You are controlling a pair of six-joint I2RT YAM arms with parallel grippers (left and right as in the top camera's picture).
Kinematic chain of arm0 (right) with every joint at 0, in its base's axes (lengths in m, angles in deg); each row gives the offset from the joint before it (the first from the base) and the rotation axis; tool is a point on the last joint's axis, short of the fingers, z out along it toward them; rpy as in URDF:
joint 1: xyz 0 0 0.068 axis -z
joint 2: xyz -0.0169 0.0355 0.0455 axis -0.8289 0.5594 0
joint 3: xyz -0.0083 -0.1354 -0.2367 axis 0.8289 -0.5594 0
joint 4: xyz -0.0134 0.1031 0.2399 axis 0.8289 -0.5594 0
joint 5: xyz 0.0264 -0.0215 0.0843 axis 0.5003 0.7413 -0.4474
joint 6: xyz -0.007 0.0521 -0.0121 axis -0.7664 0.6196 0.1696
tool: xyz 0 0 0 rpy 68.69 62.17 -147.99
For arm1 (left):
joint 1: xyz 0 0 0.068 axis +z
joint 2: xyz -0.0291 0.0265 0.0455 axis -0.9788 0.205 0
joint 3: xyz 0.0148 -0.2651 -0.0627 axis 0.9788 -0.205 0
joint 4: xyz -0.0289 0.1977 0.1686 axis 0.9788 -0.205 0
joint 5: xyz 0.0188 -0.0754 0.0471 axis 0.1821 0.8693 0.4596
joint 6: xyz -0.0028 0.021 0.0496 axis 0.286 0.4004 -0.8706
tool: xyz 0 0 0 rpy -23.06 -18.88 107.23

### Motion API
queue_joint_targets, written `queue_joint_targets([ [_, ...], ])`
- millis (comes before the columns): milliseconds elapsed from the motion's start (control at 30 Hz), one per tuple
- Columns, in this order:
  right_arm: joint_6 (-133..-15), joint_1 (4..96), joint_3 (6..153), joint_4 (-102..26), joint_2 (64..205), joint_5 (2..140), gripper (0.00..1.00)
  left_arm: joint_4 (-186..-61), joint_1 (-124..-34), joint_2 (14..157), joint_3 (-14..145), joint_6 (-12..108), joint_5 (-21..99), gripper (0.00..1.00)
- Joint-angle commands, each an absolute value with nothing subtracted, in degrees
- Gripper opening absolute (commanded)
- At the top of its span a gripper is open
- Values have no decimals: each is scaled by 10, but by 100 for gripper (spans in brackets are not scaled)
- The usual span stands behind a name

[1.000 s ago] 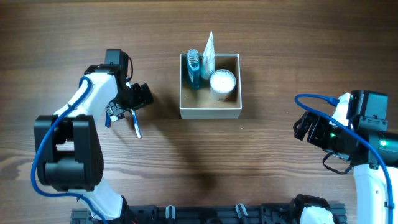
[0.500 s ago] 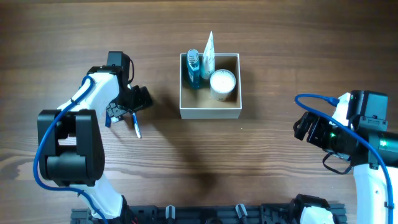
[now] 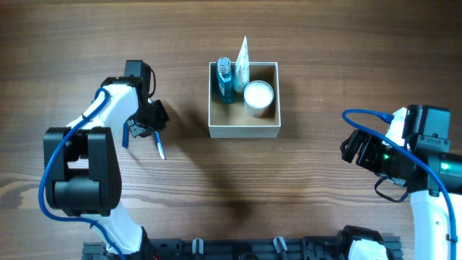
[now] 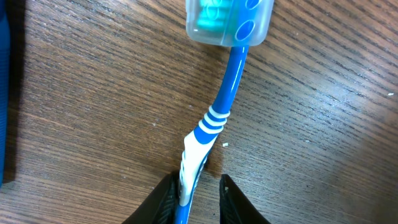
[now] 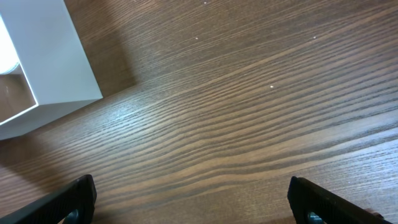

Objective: Pack container
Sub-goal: 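Move the right arm aside and grasp the blue toothbrush with the left gripper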

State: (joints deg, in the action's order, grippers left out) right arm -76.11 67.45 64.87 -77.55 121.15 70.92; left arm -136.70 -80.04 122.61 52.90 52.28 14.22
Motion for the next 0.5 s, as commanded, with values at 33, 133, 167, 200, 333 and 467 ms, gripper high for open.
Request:
queue_joint_targets([
  [33,-772,675,649,-774,1213,700,100,-1370,-799,1233,522,523,125,24],
  [133,-771,675,649,-774,1213,699,100,-1375,-799,1233,522,525,99,25],
  [167,-772,675,649,-774,1213,699,100,-1377,-799,1233,522,525,87,26],
  [200,-772,675,649,-774,1213,697,100,-1380,-799,1233,522,525,78,27],
  [333,-772,675,649,-774,1213,697,100,-1379,-799,1233,522,525,74,29],
  [467,-772,675,649,-774,1213,697,100,-1374,-799,1236,522,524,74,27],
])
